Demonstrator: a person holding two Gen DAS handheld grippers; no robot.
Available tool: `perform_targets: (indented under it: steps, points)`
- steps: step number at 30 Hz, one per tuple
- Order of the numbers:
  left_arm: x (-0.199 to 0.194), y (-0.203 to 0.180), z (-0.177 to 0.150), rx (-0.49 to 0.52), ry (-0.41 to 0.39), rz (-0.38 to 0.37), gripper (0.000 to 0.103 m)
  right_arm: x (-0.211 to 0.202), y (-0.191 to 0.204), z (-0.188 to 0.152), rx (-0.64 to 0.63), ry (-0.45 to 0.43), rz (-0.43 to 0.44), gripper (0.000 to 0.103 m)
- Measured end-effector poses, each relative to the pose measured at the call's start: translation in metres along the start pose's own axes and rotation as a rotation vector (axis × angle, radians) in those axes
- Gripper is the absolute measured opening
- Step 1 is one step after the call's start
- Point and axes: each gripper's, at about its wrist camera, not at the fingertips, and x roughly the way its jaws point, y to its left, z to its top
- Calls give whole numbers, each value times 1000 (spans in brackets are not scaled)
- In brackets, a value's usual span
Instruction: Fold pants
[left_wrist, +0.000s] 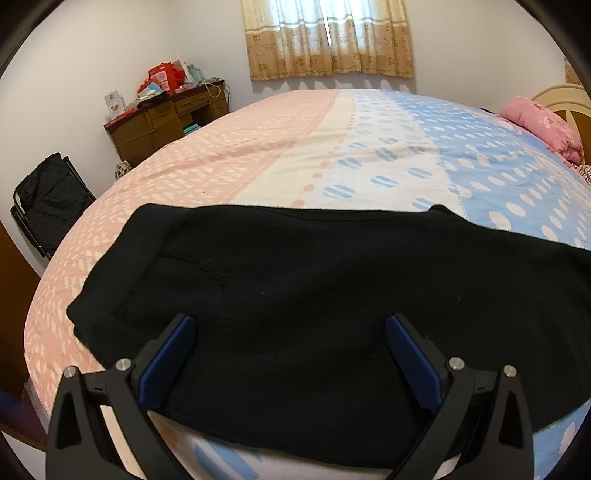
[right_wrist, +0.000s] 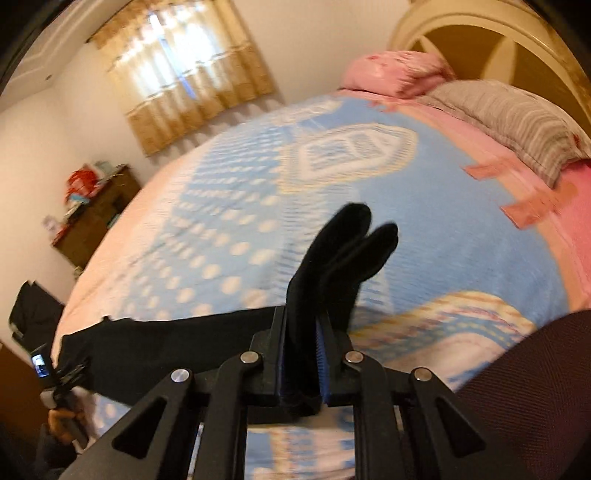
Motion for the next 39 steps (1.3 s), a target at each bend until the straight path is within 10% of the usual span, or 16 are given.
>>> perform_targets:
  steps: [9,15,18,20,27,28,31,39]
  points:
    - [-1,3,1,6,7,-27,103,42,165,-35,-247,144,297,14]
    - [-1,5,1,18,1,-46,103,111,253,-93,-456,205,247,15]
    - [-1,4,0,22,-5,-44,103,135,270,-119,-529,192,197,23]
    - [-1,5,0,23,-8,-45,103,140,270,-128,-511,181,221,59]
    - [0,6,0,24,-10,-54,103,84,250,-98,-357,14,506,62]
    - [1,5,0,23,-10,-51,103,75,241,-91,-345,-28,521,61]
    - [1,4,1,18,-10,-41,103,87,231,-75,-340,-32,358,2]
    - [1,3,0,20,-15,-39,103,191,251,-90,-260,106,237,1]
